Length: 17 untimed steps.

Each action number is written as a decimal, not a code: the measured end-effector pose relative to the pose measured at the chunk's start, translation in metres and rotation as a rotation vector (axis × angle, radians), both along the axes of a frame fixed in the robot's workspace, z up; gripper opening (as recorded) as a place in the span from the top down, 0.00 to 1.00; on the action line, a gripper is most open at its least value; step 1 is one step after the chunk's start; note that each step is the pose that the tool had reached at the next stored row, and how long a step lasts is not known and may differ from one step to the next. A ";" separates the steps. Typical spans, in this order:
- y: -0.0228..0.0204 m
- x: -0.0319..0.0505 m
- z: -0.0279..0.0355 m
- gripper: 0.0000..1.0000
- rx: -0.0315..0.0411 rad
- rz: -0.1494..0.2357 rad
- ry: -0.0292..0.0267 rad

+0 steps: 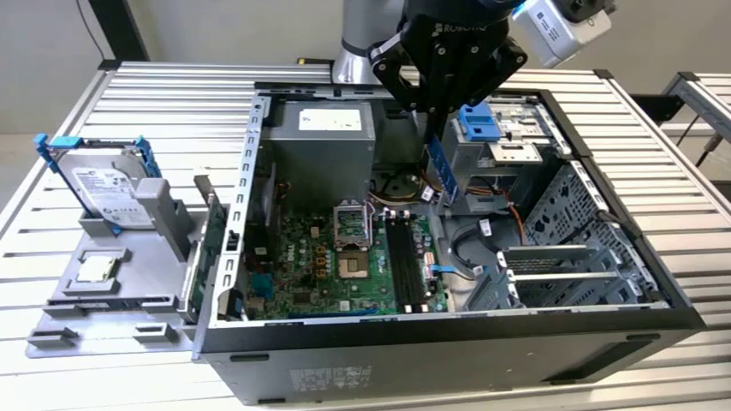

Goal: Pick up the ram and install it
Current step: 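Insert the ram into the slot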

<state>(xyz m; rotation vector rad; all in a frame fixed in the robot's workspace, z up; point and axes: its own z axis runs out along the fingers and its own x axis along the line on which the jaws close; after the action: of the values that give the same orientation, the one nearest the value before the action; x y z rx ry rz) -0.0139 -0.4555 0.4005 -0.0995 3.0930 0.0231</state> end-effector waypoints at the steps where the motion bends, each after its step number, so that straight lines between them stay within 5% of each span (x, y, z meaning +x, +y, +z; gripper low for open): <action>1: 0.0000 0.0000 0.0000 1.00 0.0000 -0.007 0.0000; 17: 0.0000 0.0000 -0.0010 1.00 -0.0069 -0.018 0.0000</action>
<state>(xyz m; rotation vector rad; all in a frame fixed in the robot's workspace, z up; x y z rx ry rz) -0.0139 -0.4554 0.3995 -0.0720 3.0939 0.0118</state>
